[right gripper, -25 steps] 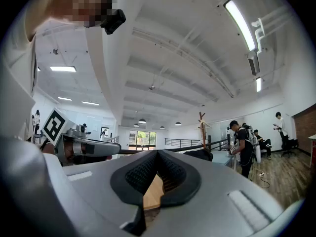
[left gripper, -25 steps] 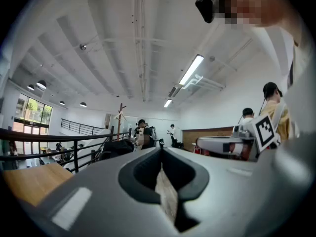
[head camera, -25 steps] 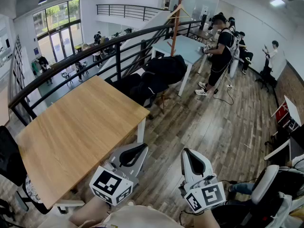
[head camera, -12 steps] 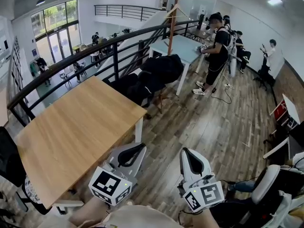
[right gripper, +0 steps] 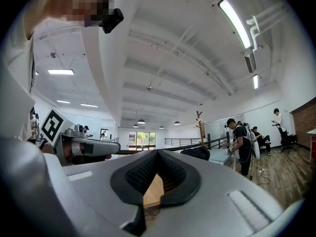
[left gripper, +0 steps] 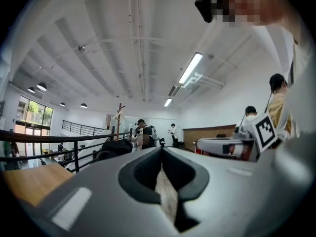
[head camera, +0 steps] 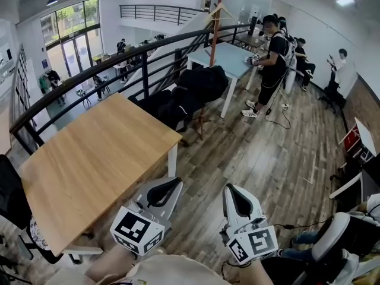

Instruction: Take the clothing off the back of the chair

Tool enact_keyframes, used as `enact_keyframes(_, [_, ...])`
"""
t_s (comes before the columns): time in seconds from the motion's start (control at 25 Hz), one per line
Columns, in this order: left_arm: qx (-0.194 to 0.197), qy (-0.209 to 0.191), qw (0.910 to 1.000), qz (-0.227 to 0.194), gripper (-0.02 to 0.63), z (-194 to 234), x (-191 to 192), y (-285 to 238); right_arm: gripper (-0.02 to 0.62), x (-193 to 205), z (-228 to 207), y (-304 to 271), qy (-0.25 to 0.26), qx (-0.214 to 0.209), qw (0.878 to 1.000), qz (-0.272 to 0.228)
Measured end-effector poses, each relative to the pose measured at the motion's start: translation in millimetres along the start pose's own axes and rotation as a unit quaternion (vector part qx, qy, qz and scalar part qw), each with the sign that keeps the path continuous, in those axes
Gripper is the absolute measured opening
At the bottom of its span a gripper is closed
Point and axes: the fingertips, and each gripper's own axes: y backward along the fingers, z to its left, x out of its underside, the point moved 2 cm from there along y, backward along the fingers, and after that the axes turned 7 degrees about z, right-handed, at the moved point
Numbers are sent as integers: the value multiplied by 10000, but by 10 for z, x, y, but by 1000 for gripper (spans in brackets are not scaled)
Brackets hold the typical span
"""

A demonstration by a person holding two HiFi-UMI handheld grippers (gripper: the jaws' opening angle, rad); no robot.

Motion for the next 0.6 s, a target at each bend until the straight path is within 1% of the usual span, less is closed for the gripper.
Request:
enact_keyframes(0.36, [-220,43,9997,68,2,-186,117,-104,-2,118,-267,92,-16,-113,9999,1])
enact_keyframes(0.6, [-329,6,9994,61,2,-308,76,-145,-2,129,-403,170,-2,-175,9998,10])
